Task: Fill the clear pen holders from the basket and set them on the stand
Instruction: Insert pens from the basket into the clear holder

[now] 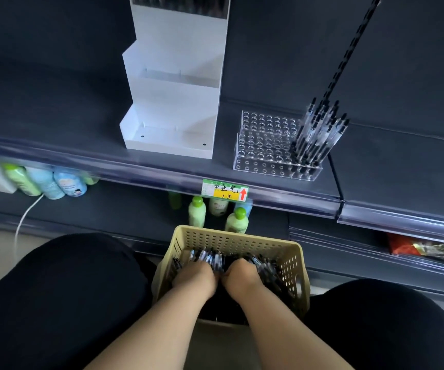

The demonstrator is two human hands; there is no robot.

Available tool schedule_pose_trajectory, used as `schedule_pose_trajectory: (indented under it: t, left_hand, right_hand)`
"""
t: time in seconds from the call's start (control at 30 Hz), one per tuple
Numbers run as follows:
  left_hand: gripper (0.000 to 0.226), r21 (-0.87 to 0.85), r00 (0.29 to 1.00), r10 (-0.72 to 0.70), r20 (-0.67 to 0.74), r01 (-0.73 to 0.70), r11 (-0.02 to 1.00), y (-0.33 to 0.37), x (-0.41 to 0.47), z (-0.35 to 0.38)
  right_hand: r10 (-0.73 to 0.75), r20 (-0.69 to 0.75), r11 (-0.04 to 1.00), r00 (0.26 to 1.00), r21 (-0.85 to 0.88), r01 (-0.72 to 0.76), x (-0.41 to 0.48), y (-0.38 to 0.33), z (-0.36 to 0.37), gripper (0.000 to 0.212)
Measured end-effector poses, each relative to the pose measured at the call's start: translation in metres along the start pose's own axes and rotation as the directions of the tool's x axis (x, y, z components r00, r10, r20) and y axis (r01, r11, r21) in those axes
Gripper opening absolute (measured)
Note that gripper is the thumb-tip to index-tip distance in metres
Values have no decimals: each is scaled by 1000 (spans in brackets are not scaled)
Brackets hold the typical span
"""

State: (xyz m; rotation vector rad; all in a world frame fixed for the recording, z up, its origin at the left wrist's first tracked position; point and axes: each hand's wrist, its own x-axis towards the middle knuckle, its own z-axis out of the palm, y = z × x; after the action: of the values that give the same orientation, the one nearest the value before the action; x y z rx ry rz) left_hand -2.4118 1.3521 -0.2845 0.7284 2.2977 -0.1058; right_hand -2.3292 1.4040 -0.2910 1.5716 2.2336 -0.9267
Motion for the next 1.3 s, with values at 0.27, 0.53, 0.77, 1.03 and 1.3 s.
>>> schedule_pose_trajectory:
  t: [0.27, 0.53, 0.77, 1.03, 1.3]
  left_hand:
    - [46, -80, 993, -7, 116, 17, 997, 0, 8, -4]
    - [60, -265, 986, 20, 167, 25, 964, -1, 4, -6]
    - [65, -575, 989, 32, 145, 58, 816, -6, -6, -9]
    - [50, -705, 993, 35, 110, 53, 707, -12, -32, -15]
    - [28, -723, 981, 146, -126, -192, 664, -21, -55, -25]
  right_hand:
    - [12, 143, 1000, 990, 3, -12, 11, -3, -4, 45]
    - [91, 380, 935, 920, 284, -210, 1, -6, -13, 40]
    - [1, 440, 651, 898, 681, -335, -13, -9, -15, 24]
    - [-81, 441, 623, 894, 723, -300, -39, -1, -31, 13]
    - [-218, 316, 645, 923, 757, -106, -65, 2, -51, 24]
